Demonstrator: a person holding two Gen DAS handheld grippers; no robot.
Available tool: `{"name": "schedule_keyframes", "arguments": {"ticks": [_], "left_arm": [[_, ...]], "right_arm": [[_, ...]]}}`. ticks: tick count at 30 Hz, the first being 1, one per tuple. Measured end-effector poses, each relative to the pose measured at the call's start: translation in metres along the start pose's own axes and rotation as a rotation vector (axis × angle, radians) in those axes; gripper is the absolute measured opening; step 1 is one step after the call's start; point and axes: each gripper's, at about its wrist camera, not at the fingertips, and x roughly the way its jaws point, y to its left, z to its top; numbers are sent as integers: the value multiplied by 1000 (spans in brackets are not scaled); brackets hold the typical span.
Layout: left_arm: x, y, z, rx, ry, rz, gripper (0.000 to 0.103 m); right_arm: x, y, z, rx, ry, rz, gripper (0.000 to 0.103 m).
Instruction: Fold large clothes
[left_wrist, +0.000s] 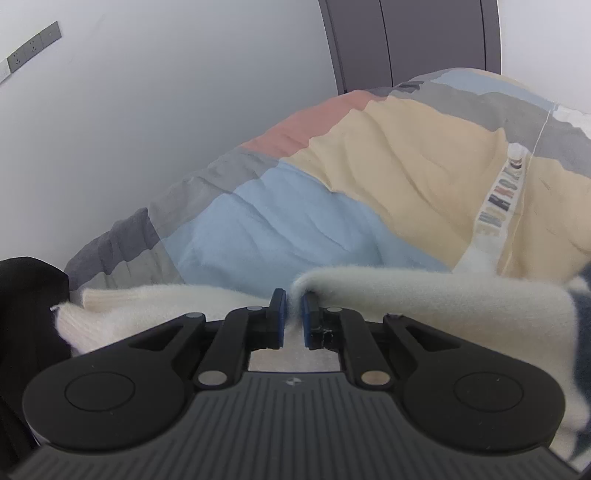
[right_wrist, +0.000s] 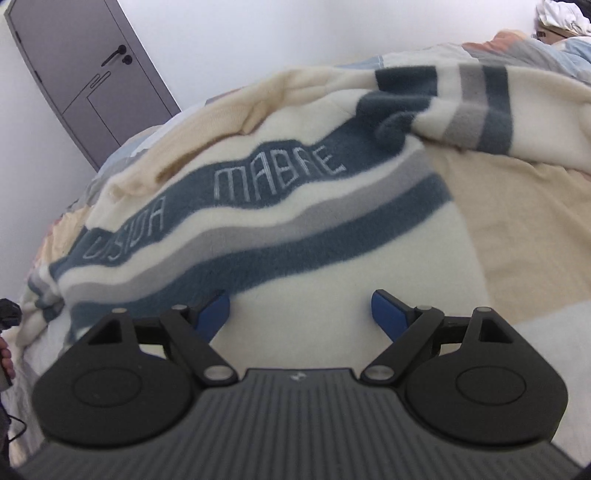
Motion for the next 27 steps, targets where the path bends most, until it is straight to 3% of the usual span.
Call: {"name": "schedule_keyframes", "arguments": {"ticks": [3,5,6,10,13,18,22,27], "left_arm": [[-13,8,0,-48,36,-41,31],[-30,16,-3,-94,42,-83,66],[-41,18,-7,-99,36,-92,69],[-90,18,-25,-48,48,-197,70],[-136,18,-51,-71,43,-283,71],[-204,0,-99,-139,106,-472,71],[-246,-17,-141,-192,188,-623,71],[-269,-37,-212,-204,351,-734,71]], "right_arm": [[4,-1,3,-6,-15,12,87],[4,-3,2,-3,-18,22,87],[4,-4,2,3,-18,27,86],[-7,-11,3,38,-19,48,85],[-20,-20,4,82,-19,75,85],[-48,-43,2,212,-16,138,85],[-73,-66,-2,297,-22,118,85],[-100,-97,-14,422,20,90,86]]}}
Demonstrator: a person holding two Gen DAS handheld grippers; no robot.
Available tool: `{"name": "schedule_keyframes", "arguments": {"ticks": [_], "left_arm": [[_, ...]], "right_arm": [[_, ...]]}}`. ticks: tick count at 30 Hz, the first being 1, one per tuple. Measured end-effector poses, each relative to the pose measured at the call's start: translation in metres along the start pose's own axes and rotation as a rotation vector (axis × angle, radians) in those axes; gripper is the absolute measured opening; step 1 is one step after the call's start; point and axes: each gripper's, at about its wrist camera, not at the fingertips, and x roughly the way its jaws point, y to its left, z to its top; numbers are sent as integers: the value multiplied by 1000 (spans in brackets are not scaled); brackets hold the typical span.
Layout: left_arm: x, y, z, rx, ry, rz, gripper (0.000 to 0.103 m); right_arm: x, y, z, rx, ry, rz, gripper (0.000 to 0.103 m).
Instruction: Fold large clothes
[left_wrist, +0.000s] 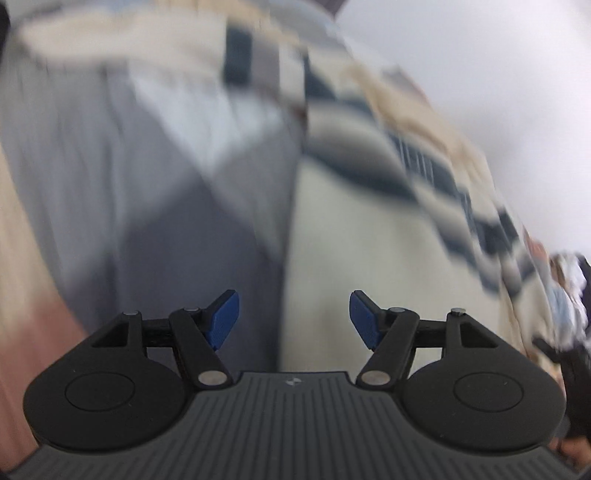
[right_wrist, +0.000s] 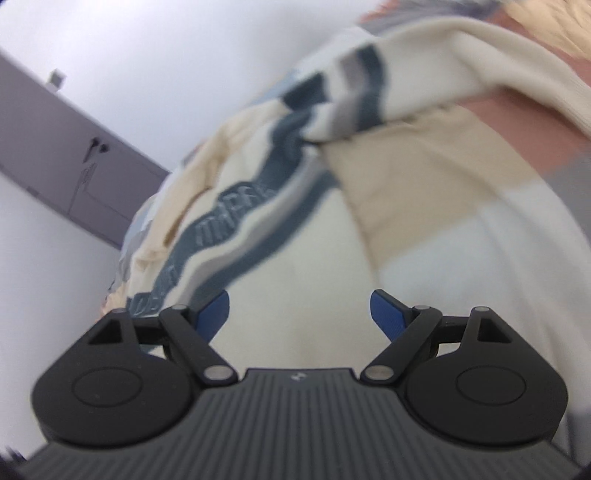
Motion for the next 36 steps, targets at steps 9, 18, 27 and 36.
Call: {"name": "schedule_keyframes", "arguments": {"ticks": [9,18,27,36], "left_arm": [[5,19,-60,-85,83,-149,70],[2,5,-52,-12,32,-280,12],[-21,15,47,-19,-225,-357,10],[46,56,75,-145,-182,-249,11]], "right_arm": [[-34,-47,-24,210,77,-30,87],[-10,-45,-27,231,151,-9,86],[15,-17,-33,164,206,115,86],[27,-8,-50,122,276,112,84]]}}
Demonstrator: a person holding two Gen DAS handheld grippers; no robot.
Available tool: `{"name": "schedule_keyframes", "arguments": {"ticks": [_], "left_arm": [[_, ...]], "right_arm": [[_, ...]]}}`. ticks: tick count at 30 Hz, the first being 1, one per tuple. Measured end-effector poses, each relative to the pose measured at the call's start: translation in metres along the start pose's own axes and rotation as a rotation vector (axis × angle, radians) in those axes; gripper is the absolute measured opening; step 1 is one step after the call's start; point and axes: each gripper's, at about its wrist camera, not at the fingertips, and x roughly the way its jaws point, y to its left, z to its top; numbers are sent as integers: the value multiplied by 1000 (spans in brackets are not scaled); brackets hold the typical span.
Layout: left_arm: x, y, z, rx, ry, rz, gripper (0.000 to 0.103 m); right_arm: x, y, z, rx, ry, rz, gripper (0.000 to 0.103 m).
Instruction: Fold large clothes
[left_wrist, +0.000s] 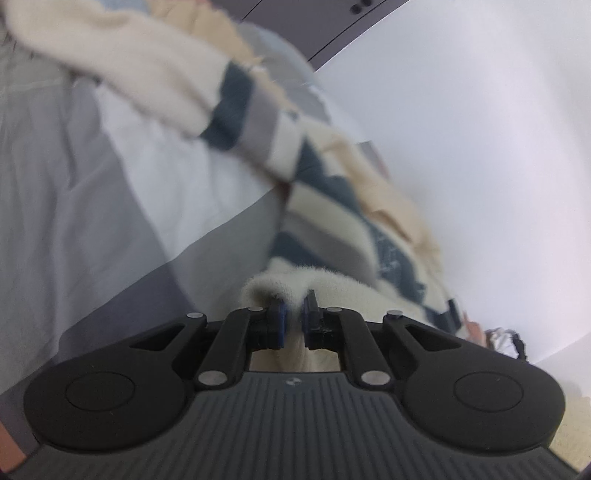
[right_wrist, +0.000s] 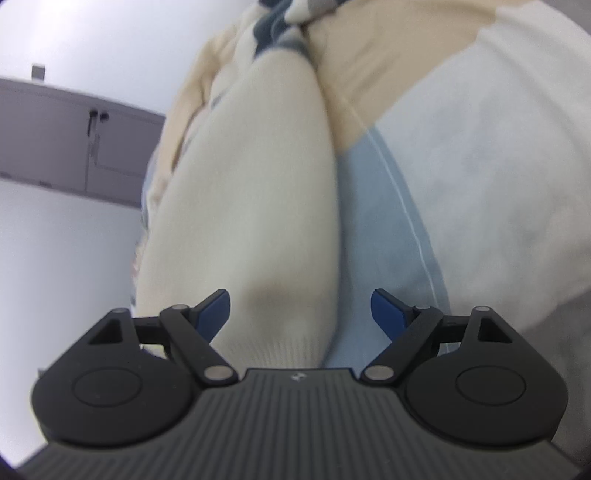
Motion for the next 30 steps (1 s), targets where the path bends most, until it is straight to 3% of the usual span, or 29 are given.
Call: {"name": "schedule_keyframes", "arguments": {"ticks": [7,8,9,12,17,24,30], "left_arm": [[11,8,-1,7,9,-3,11],[12,9,-1,12,9,-3,11],[10,8,-1,15,8,-3,11],[2,2,-3,19,3,-7,11],[-36,-14,-14,66,0,-61,11],[-104,-38,-59,133,56,-168,11],[-110,-47,-108,211,166,-73,11]], "right_arm": [[27,17,-1,-103,42,-52,69],[29,20,-1,-118,33,-58,62],[30,23,0,-133,25,-62,46],[22,29,0,-163,8,-46,22],[-21,41,-3,-216,-86,-29,17],[-79,57,-5,-292,-156,-136,15],[-88,52,7,-306,-95,-329,11]]}}
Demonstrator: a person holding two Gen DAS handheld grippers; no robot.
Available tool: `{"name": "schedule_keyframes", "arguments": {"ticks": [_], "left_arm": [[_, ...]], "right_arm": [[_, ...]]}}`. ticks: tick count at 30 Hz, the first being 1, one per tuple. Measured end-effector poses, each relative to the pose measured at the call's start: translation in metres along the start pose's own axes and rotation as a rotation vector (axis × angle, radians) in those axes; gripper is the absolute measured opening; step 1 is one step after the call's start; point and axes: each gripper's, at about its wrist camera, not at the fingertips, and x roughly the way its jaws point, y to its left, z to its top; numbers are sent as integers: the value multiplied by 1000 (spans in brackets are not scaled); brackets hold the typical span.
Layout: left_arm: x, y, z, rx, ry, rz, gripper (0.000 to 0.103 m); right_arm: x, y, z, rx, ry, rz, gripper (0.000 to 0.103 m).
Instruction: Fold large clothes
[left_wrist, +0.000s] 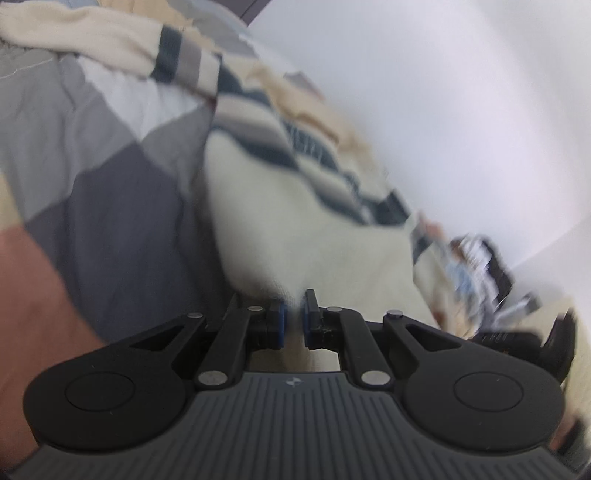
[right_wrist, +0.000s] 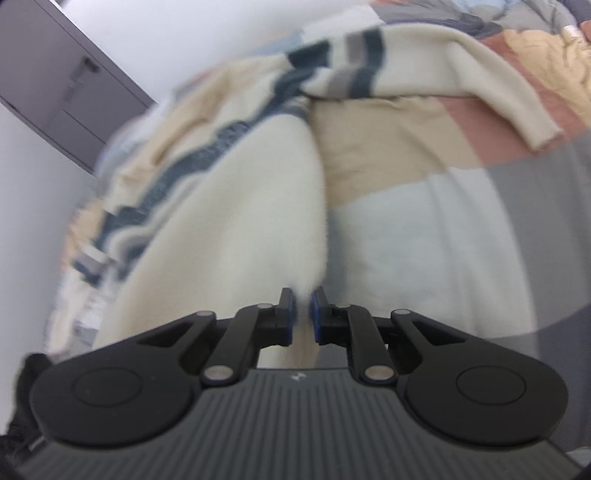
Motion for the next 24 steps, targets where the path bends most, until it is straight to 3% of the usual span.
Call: {"name": "schedule_keyframes", "arguments": {"ticks": [4,6,8,10,13,15,18,24], "left_arm": [[16,1,-9,35,60,89,12],[18,-1,-8,51,72,125,21],[14,-4,-5,74,63,152,48],[8,-9,-2,102,27,164,56],[-3,-21,3,159,-31,189,58],[-5,-33,10,213,-78,208,65],[3,-49,27,257,-95,207,68],[51,-72,55,357,-109,186,68]], "right_arm": [[18,-17,0,38,61,-70,10],[18,-25,-1,60,61,-90,11],[11,-27,-2,76,31,-74,13],[2,-21,-4,24,-29,-62,13],[-8,0,-5,-94,-108,-37,13],[-11,15,-3,-165,-157,-13,13],[-10,37,0,-250,-208,28,13],[25,63,5,-313,-212,67,13]]}}
